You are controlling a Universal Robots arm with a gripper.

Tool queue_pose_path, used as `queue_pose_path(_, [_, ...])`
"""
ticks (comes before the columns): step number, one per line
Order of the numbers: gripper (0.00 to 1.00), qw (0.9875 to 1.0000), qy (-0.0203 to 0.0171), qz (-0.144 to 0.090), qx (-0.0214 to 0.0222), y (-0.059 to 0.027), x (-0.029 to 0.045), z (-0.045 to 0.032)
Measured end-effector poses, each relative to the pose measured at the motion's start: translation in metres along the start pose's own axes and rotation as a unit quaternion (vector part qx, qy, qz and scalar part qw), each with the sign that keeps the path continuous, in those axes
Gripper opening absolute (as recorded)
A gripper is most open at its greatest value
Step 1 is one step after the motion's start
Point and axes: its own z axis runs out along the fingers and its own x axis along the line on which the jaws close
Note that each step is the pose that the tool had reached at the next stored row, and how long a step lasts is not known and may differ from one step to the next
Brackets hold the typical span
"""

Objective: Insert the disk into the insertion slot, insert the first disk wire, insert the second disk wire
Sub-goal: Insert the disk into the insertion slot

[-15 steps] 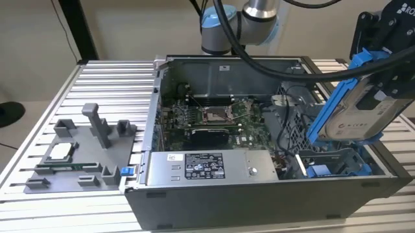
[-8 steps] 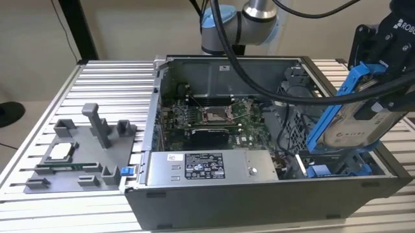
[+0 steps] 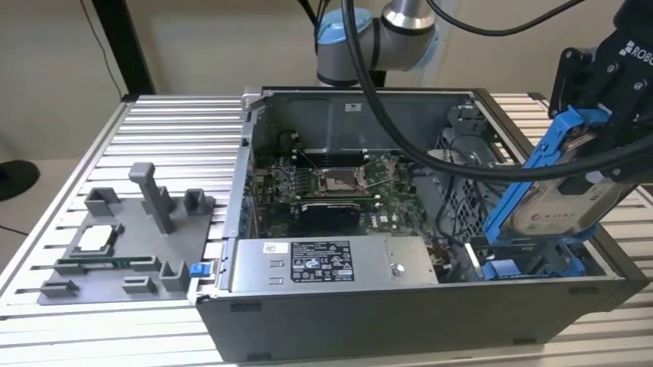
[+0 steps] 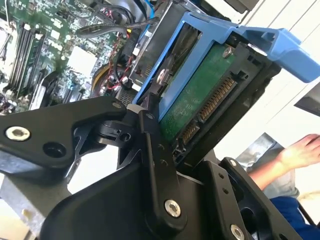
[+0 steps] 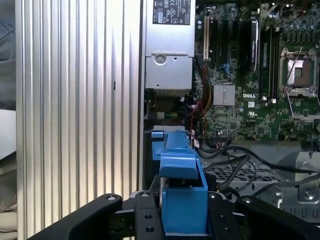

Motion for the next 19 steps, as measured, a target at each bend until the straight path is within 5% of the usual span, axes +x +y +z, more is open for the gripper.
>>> queue_pose_path(6, [0.00, 1.0000, -0.0003, 0.000, 0.0000, -0.0002, 0.0000, 0.0024])
queue_pose_path(19, [0.00, 1.0000, -0.0003, -0.001, 0.0000, -0.0026, -0.0001, 0.0254])
